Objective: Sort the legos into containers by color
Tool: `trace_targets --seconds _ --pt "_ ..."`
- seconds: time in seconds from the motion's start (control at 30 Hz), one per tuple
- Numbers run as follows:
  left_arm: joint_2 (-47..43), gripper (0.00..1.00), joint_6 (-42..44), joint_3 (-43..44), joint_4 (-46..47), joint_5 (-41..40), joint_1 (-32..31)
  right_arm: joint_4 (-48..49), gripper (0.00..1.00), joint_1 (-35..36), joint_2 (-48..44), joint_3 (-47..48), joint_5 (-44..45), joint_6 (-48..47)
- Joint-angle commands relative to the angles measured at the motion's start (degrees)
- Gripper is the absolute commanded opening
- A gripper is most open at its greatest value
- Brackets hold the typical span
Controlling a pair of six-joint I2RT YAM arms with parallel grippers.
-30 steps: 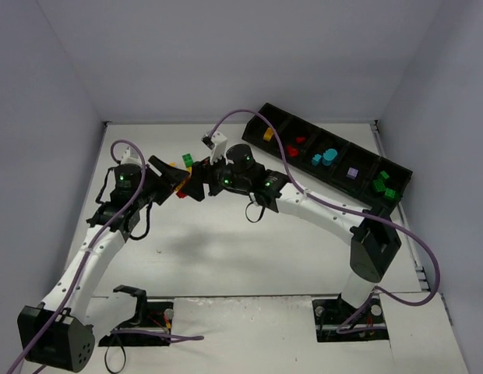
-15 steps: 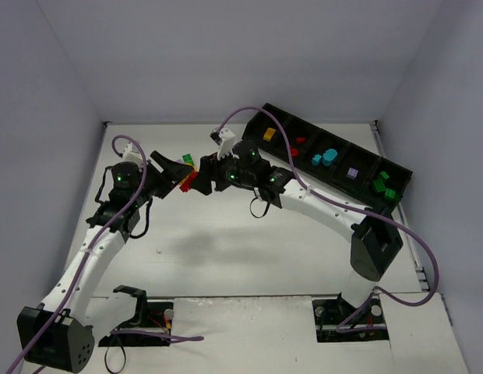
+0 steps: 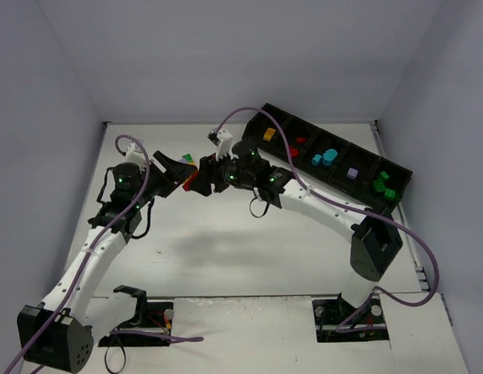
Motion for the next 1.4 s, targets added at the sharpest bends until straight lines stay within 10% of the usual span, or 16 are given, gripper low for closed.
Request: trace_targets --seconds 0.0,0.23,0.43,1.0,1.37 --pt "-1.38 0.0 1.27 0.48 5.32 -0.23 -0.73 4.71 0.53 0.15 -0.29 2.8 -1.52 1.0" --pt "-2.26 0.0 1.62 0.04 5.23 -1.81 -1.97 5.77 0.41 0.15 -0.2 2.27 -0.39 1.71" --pt "-2.96 0.0 2.06 -0.13 4.01 -3.65 -2.67 6.3 0.0 0.24 -0.46 1.05 0.14 1.71" --pt "-1.91 0.0 2.06 0.13 1.81 -8.85 -2.67 2.97 0.0 -1.33 -8.37 -18.12 2.43 -0.22" --pt "-4.71 0.0 20.13 -0.05 -5.74 -0.15 -2.58 -3.11 0.0 -26.38 -3.46 -5.21 14.1 -11.03"
